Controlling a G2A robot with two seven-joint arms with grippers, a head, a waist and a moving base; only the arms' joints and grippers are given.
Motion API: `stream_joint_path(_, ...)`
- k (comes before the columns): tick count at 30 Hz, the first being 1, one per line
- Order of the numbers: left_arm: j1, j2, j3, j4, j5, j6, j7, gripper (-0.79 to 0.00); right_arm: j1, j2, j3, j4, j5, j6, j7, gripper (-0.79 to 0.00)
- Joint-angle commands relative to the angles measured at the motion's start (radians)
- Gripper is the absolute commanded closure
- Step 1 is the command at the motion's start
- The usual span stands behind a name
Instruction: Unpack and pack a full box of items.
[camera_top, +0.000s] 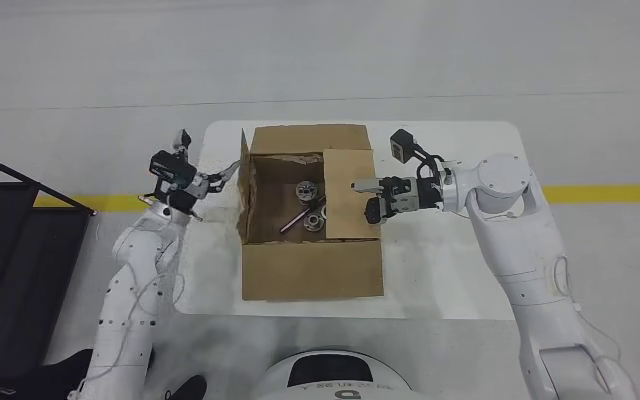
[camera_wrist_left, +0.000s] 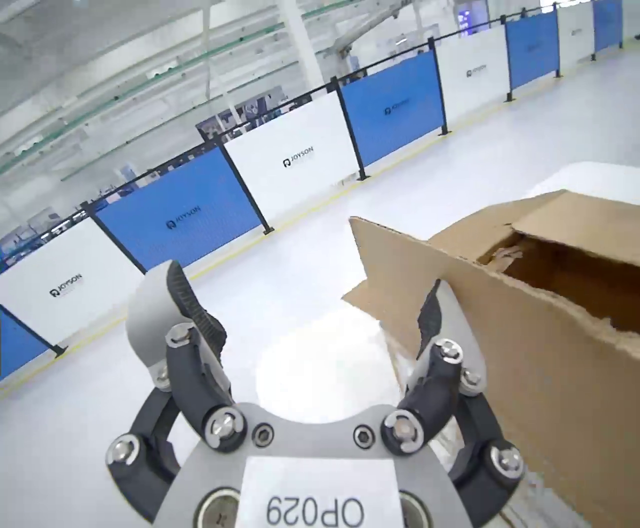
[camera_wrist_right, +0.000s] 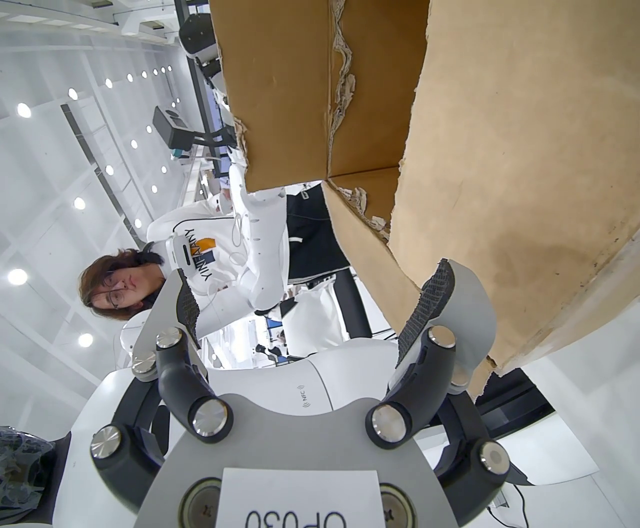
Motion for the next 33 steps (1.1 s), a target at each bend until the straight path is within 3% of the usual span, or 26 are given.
stream_joint_path(1,-0.022,-0.001,0.031,0.014,0.020,-0.007,-0.045,-0.785,0.000,0.000,0.000,0.000,0.000,0.000,0.000,-0.785)
stream_joint_path(7,-0.064,-0.002,0.093,0.083,0.066,-0.034,-0.121,-0.785,0.000,0.000,0.000,0.000,0.000,0.000,0.000,-0.785)
stream_joint_path(17,-0.070,0.000,0.120,0.118,0.065,-0.035,-0.113,-0.785,0.000,0.000,0.000,0.000,0.000,0.000,0.000,-0.785)
stream_joint_path(19,-0.070,0.000,0.120,0.118,0.065,-0.035,-0.113,-0.785,-0.016,-0.002,0.077,0.020,0.144,-0.070,-0.063,-0.785)
stream_joint_path(21,-0.070,0.000,0.120,0.118,0.065,-0.035,-0.113,-0.785,-0.044,0.004,0.166,0.057,0.191,-0.144,-0.171,-0.785)
stream_joint_path(24,-0.070,0.000,0.120,0.118,0.065,-0.035,-0.113,-0.785,-0.058,0.005,0.210,0.091,0.218,-0.108,-0.323,-0.785)
stream_joint_path(33,-0.070,0.000,0.120,0.118,0.065,-0.035,-0.113,-0.785,-0.063,0.007,0.203,0.090,0.204,-0.079,-0.335,-0.785)
